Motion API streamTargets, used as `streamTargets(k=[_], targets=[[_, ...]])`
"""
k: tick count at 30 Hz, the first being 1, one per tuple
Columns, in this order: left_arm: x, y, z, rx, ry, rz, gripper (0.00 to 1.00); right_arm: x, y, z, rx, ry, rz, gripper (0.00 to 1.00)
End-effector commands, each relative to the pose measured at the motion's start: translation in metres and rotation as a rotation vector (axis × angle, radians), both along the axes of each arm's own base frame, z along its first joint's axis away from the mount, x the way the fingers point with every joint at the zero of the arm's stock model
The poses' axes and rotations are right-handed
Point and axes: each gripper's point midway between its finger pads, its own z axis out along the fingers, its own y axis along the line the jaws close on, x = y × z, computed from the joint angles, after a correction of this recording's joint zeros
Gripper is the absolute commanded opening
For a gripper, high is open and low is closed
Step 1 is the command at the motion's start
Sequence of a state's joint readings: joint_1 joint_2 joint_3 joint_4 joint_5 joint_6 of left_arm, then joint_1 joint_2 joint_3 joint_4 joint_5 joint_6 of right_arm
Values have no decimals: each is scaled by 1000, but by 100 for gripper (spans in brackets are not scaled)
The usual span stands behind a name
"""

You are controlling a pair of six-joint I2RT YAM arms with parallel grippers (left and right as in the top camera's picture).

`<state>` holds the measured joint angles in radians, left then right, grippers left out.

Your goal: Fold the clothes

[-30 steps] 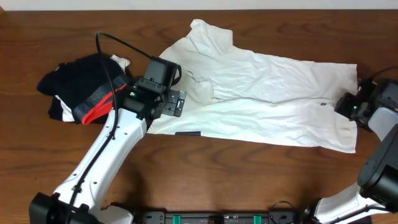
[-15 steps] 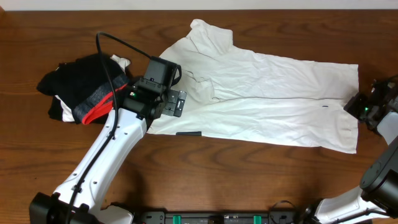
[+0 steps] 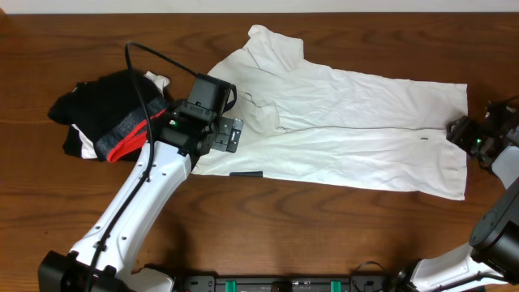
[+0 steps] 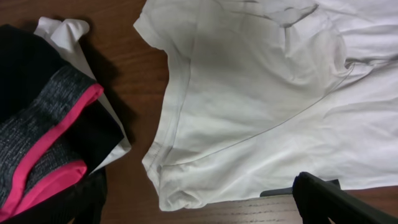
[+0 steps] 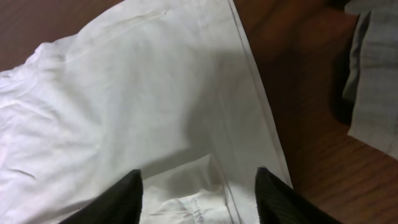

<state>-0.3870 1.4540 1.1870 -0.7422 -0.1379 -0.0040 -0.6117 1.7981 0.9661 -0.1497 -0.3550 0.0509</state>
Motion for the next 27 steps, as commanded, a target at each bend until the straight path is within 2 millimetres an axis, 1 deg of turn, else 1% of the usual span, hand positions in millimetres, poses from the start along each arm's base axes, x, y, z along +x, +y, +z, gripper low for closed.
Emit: streamTargets(k=[1,4,5,8,13,20,24,27], targets=[[2,3,2,7,-3,15,97,1,-2,-2,-16,-1,18,55],[2,3,2,7,-3,15,97,0,-1,-13,-4,17,18,52],[1,3,2,7,-2,15,97,-1,-1,-16,2,23,18,48],[0,4,1,9,3,15,97,1,-1,-16,1,19,16,41],[0,4,1,11,6,15,97,2,0,-15,5,8,22,41],[0,4,1,11,6,15,97,8,4,-13,6,-10,41,37],[0,4,1,11,6,15,97,7,6,-17,12,-2,43,36],[0,4,1,11,6,15,97,7,8,-23,21,11,47,33]])
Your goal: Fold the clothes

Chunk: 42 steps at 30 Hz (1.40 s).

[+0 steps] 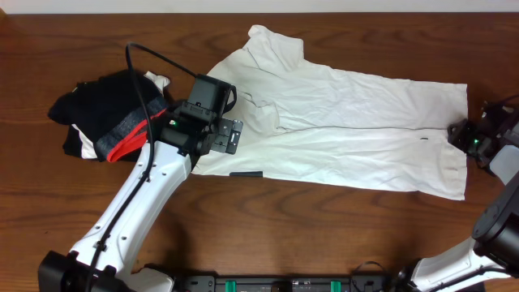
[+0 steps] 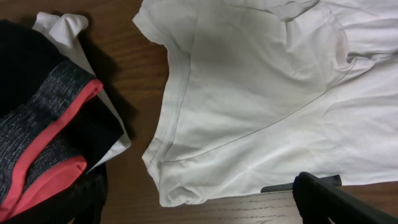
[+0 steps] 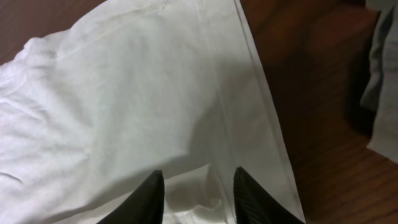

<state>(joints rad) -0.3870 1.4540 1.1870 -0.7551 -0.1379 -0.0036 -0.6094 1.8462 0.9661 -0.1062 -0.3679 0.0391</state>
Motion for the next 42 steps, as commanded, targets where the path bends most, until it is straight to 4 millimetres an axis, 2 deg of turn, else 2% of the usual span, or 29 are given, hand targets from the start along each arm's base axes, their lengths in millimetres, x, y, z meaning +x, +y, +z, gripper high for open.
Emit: streamTargets(k=[1,4,8,12,16,20,22,24,36,42], targets=[[2,3,2,6,-6,15,97,2,8,-12,20,17,29,32],[2,3,2,6,-6,15,97,1,9,-14,24,23,29,22],[2,3,2,6,-6,15,97,2,8,-9,23,12,21,0],[2,3,2,6,-6,15,97,6,8,11,22,-35,21,1],[2,3,2,6,-6,15,97,9,5,47,-22,-104,18,1],[3,3,2,5,-7,15,97,1,-10,77,-86,-125,-70,1],[3,3,2,5,-7,15,97,-2,-16,85,-121,-122,-96,1],[3,3,2,5,-7,15,97,-5,-20,84,-140,-109,-114,1],[2,3,2,6,-6,15,97,-28,-41,48,-206,60,-218,1],[2,3,2,5,-6,15,97,-22,-44,42,-204,47,-214,1]])
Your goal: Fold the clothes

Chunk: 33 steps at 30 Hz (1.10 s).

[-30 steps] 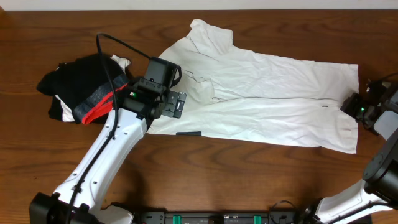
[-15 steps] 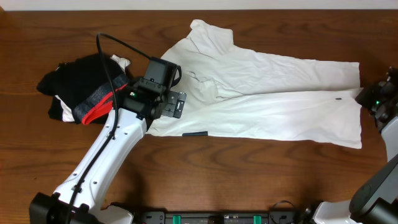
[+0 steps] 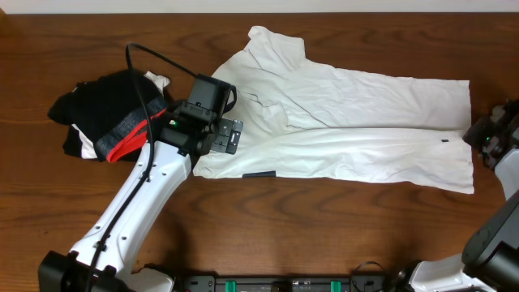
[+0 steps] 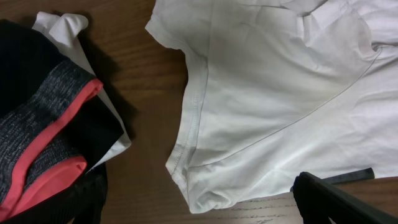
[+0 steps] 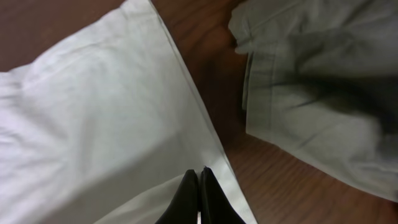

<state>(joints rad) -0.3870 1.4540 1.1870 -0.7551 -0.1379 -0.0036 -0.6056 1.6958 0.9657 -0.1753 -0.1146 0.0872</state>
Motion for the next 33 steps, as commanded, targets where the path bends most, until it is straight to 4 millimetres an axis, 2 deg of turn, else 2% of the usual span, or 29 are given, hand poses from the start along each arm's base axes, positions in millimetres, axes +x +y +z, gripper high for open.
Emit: streamTargets(k=[1,4,6,8,10,13,17,20,22,27,33], targets=[[2,3,2,6,-6,15,98,1,-10,1,-25,-8,-31,1],[2,3,2,5,-7,15,97,8,-9,6,-26,-45,-15,5],[2,3,2,6,-6,15,97,14,-2,9,5,-76,20,19],[2,3,2,5,-7,15,97,20,7,12,42,-112,64,26],[2,3,2,5,-7,15,98,26,16,15,76,-144,104,38],[2,3,2,5,-7,15,98,28,29,17,132,-167,147,48],[7,0,3,22,-21,-36,98,21,40,10,223,-141,122,50],[13,-16,-3,-1,-16,-151,98,9,52,-1,303,-81,92,50],[21,-20,-12,-4,-15,-158,98,0,59,-8,337,-37,85,51],[45,-30,-46,30,-1,-213,98,-18,74,-19,436,43,45,52],[71,-40,-85,44,-8,-241,98,-22,98,-17,539,51,108,51]])
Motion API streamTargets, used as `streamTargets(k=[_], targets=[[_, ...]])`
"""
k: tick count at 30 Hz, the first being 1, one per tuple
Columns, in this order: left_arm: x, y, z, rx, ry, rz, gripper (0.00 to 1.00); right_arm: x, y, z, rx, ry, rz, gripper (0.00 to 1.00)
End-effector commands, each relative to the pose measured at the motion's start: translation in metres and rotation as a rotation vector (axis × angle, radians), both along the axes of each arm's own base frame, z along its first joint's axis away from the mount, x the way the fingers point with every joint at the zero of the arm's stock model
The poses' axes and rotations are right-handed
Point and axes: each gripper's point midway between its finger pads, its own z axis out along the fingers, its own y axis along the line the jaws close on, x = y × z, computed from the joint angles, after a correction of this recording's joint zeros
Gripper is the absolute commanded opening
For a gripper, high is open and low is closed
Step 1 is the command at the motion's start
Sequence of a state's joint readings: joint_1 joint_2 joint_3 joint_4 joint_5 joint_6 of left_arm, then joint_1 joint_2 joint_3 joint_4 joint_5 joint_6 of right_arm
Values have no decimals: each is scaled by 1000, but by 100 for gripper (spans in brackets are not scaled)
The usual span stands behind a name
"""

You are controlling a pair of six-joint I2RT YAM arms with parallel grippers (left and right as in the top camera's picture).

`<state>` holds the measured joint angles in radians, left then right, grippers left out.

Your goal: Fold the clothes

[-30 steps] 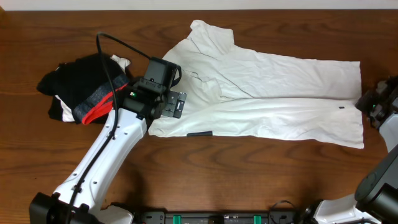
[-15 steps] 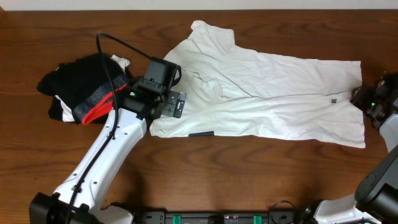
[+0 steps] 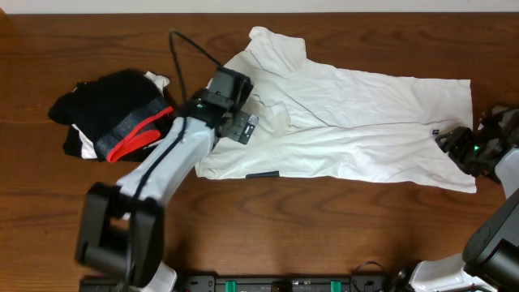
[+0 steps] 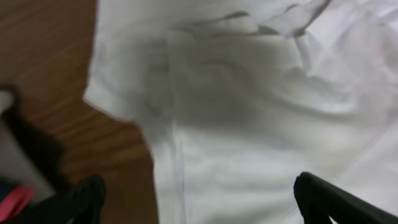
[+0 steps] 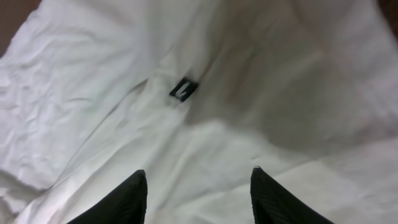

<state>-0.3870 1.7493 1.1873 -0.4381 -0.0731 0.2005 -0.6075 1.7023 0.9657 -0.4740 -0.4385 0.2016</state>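
Note:
A white shirt [image 3: 357,122] lies spread across the wooden table, collar to the left and hem to the right. My left gripper [image 3: 242,126] hovers over its collar end. In the left wrist view that gripper [image 4: 199,205] is open, its fingers [image 4: 336,200] wide apart above the white shirt [image 4: 249,124]. My right gripper [image 3: 448,139] is over the hem end. It is open in the right wrist view [image 5: 199,199], with nothing between its fingers [image 5: 118,199] but the white shirt [image 5: 124,74] below and a small black tag [image 5: 183,89] on it.
A pile of dark clothes [image 3: 105,122] with a red band sits at the left of the table. A short dark strip [image 3: 261,173] lies at the shirt's near edge. Bare wood [image 3: 324,235] runs along the front.
My right gripper was shut at the shirt's hem edge and is now open, farther in over the cloth. My left gripper moved up and right from the sleeve edge to the collar area.
My right gripper stood open over the hem at the right edge, then had narrowed, then was shut there with the shirt drawn rightward and flatter. Now it is open above the cloth. My left gripper stayed open by the left sleeve until moving over the collar.

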Motion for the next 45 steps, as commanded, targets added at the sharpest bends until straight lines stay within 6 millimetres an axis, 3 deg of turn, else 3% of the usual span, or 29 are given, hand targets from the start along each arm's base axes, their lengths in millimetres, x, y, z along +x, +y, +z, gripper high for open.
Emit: streamTargets(k=[1,4,12,20,28,30,35,41,45], targets=[[13,-5,-14,7,-13,-37,98,4,19,8,92,-42,44,52],[25,-8,-23,3,-37,-41,99,3,32,12,139,-66,99,51],[34,6,-54,17,-3,-7,81,-13,46,8,189,-11,141,49],[37,12,-56,-10,3,4,53,-20,44,3,170,32,137,47],[38,15,-56,-10,3,13,49,-24,43,0,159,59,130,46],[39,16,-56,-13,-1,17,53,-25,43,0,161,62,130,46],[35,1,-57,-113,30,14,53,-26,44,0,164,65,129,45],[32,2,-71,-110,63,32,52,-28,45,0,172,74,129,45],[30,3,-83,-101,85,33,45,-28,45,-1,173,76,129,44]])
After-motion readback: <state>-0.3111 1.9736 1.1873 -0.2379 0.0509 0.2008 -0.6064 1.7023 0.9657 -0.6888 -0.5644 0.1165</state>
